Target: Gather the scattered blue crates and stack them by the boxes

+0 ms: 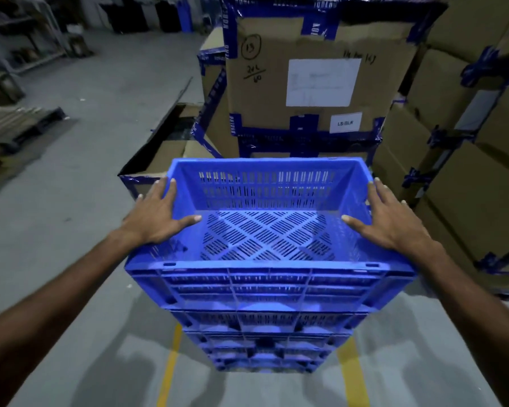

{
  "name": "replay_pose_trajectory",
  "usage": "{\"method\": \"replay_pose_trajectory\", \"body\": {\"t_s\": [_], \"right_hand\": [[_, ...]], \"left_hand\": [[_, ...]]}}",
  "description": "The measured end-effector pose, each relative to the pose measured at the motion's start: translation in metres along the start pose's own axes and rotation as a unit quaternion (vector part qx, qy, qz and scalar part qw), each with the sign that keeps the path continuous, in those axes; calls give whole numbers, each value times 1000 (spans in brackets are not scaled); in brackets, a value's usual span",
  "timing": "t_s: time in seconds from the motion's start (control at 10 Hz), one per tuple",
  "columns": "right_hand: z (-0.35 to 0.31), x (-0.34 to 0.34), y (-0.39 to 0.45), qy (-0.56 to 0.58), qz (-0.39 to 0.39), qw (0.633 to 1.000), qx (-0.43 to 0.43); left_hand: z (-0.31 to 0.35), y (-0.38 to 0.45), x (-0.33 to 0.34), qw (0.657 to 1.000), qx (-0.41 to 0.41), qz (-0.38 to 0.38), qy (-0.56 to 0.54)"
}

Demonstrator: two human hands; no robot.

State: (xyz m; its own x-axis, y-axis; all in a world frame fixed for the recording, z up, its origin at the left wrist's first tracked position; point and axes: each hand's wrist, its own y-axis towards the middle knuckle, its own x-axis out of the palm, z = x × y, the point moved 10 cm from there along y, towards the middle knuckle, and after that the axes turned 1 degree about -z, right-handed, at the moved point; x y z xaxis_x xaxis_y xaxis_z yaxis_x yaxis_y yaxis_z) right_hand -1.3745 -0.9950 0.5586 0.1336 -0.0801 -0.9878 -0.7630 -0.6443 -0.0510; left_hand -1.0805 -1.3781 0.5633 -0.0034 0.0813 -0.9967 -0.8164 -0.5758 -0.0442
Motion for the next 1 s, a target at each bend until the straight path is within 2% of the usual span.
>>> {"method": "replay_pose_trajectory", "body": {"t_s": [0.2,0.8,0.9,1.0], "right_hand": [[-2,5,8,-23,13,1000,2],[-4,-8,-12,21,-14,999,31],[-11,-16,-27,24,8,999,39],[-25,-33,-43,40,57,997,29]], "left_hand": [[-7,10,9,997,-2,23,-70],[2,-14,-5,999,-15,-25,-21],[2,-27,-11,999,-17,-22,-37],[6,-42,-23,998,4,16,-56]]}}
